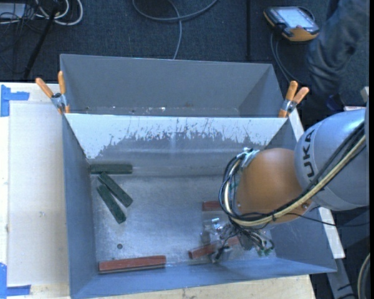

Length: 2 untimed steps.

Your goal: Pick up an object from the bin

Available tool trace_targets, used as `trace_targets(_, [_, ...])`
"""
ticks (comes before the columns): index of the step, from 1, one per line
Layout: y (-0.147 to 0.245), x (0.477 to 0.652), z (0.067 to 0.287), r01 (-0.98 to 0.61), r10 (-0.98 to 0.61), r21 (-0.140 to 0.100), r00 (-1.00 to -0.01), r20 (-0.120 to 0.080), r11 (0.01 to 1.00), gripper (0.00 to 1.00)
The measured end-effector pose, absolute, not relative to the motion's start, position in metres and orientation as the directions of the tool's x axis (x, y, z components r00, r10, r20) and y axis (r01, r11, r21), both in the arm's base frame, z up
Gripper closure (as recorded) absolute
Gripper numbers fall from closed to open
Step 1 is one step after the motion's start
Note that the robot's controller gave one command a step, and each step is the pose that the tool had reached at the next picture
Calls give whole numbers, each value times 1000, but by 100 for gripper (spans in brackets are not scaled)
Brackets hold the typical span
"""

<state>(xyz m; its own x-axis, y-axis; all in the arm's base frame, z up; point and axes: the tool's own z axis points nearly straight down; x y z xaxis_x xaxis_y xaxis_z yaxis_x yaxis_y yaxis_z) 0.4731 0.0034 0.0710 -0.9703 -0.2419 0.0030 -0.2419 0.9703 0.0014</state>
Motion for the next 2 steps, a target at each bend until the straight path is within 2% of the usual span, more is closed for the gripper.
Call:
trace_targets(1, [22, 479, 108, -344, -344, -2, -939, -5, 939, 100])
trace_targets(2, [7, 482, 230, -353, -353, 1, -935, -1, 935, 100])
